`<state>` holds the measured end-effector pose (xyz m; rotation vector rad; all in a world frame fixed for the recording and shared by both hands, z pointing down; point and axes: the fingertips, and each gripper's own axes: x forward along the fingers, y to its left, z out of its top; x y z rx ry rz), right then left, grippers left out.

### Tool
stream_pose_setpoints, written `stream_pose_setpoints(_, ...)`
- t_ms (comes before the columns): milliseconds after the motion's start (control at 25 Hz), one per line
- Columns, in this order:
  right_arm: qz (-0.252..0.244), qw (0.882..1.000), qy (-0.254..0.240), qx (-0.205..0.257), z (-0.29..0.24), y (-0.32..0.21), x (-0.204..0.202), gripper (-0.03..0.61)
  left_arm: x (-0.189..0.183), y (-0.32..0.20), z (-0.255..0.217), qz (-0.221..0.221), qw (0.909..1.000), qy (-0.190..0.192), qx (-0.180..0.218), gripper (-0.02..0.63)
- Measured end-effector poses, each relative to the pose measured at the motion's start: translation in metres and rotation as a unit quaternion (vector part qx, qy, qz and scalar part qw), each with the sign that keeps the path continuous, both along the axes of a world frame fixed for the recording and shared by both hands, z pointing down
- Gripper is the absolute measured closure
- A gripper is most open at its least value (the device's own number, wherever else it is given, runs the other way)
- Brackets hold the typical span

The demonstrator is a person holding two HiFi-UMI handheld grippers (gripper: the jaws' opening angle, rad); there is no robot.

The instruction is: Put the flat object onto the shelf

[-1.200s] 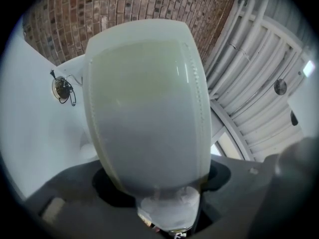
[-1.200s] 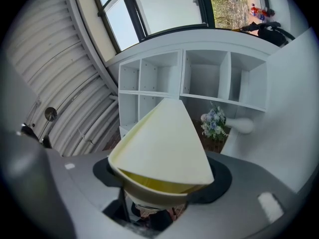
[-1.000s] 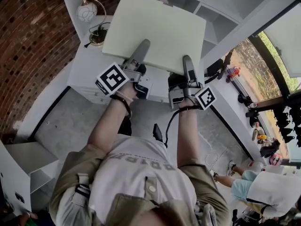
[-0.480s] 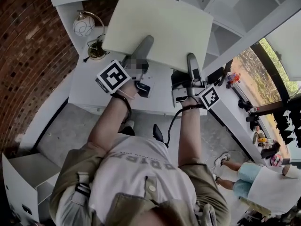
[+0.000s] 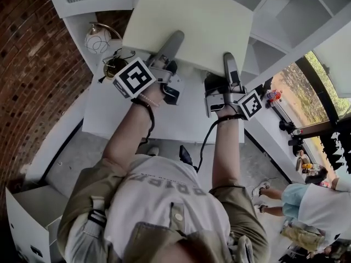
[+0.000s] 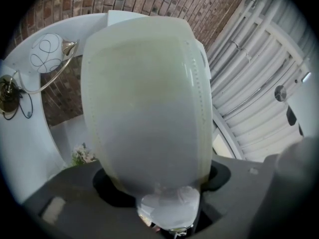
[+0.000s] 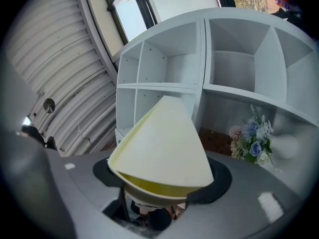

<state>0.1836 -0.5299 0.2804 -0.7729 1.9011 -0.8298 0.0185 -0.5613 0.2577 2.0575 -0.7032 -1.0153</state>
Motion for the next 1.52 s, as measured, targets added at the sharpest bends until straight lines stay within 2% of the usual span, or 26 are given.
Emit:
stream_pose_setpoints(440,0.01,0.999,0.0,-0.049,-0.009,-0.046,-0.003,0.247,-0.003,-0.047,-0.005,0.004,0.9997,0.005,-0.024,0.247)
stream_pose_setpoints(760,0.032,0.994,-0.043,-0.099,-0.005,-0.064,0.005,0.247,0.006,-0.06,-0.002,0.028,0.999,-0.036,-0.003,0.209)
stream_pose_setpoints(1000,0.064,0.987,-0.083,-0.124,-0.016,-0.073,0.015,0.25,0.013,-0.057,-0.007,0.054,0.9967,-0.046,0.041,0.175)
stream_pose_setpoints(1240,0.076,0.983,-0.097,-0.133,-0.018,-0.084,0.023,0.255,0.025,-0.035,0.006,0.072,0.9915,-0.079,0.074,0.175)
stream_pose_setpoints(1320,0.072,0.984,-0.096,-0.133,-0.019,-0.088,0.025,0.255,0.03,-0.037,0.009,0.071,0.9914,-0.087,0.068,0.193)
stream_pose_setpoints(1400,0.064,0.985,-0.092,-0.131,-0.02,-0.094,0.025,0.244,0.03,-0.044,0.01,0.063,0.993,-0.082,0.057,0.245)
stream_pose_setpoints(1520,0.045,0.988,-0.084,-0.119,-0.024,-0.1,0.023,0.235,0.029,-0.052,0.009,0.056,0.9941,-0.077,0.052,0.245)
